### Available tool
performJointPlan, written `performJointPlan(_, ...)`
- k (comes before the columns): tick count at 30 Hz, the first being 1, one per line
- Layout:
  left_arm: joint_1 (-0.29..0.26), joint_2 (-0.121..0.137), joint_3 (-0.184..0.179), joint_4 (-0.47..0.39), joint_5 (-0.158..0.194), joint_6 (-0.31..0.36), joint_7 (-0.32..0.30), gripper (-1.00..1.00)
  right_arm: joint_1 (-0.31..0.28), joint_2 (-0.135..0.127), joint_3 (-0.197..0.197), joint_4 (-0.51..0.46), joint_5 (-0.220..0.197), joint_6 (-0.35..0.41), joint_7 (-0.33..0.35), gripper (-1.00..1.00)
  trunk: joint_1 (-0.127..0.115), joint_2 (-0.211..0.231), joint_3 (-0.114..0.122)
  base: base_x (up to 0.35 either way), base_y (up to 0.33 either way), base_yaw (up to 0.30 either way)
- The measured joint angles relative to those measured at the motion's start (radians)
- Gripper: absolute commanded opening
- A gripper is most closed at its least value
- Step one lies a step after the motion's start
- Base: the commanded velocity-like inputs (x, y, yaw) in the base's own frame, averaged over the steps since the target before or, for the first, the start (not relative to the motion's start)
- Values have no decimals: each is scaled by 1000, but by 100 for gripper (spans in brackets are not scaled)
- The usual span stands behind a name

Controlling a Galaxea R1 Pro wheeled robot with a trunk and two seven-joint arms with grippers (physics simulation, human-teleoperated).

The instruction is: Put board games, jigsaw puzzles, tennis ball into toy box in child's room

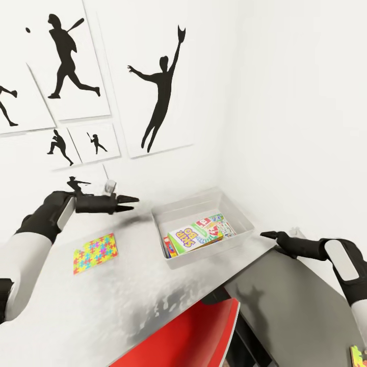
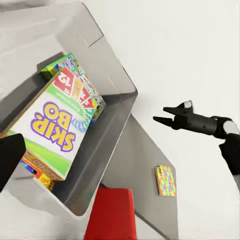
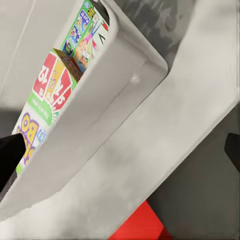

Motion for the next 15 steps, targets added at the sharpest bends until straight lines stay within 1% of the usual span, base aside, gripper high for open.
performJointPlan(2,32,66,0,2,1,-6,-66,100,23,-10,-2,-10,0,0,21,100,0,0,0,0,0,0)
performJointPlan(3,44,82,0,3,2,-8,-80,100,32,-13,-4,-18,-1,0,33,100,0,0,0,0,0,0)
performJointPlan(4,66,108,1,3,3,-17,-104,100,52,-16,-7,-40,-2,0,66,100,0,0,0,0,0,0)
performJointPlan(5,78,121,1,3,3,-23,-117,100,63,-18,-9,-54,-1,0,88,100,0,0,0,0,0,0)
performJointPlan(6,101,141,1,5,3,-42,-141,100,90,-20,-14,-86,0,0,134,100,0,0,0,0,0,0)
performJointPlan(7,113,151,2,6,4,-54,-154,100,105,-21,-16,-103,1,1,160,100,0,0,0,0,0,0)
performJointPlan(8,137,168,2,10,4,-76,-181,100,137,-22,-26,-136,2,1,209,100,0,0,0,0,0,0)
performJointPlan(9,151,176,2,11,4,-87,-197,100,155,-23,-33,-153,4,1,233,100,0,0,0,-16,0,0)
performJointPlan(10,176,192,4,13,4,-106,-229,100,191,-23,-53,-181,7,0,272,100,0,0,0,-31,0,0)
performJointPlan(11,190,199,7,14,4,-114,-247,100,209,-23,-66,-193,7,0,289,100,0,0,0,-63,0,0)
performJointPlan(13,239,221,29,15,5,-134,-304,100,279,-18,-123,-225,13,0,331,100,0,0,0,-127,0,0)
performJointPlan(14,251,224,36,15,5,-137,-313,100,296,-16,-137,-230,12,0,337,100,0,0,1,-192,0,0)
performJointPlan(15,272,227,51,16,6,-141,-321,100,324,-13,-160,-237,14,-1,347,100,0,0,2,-212,0,0)
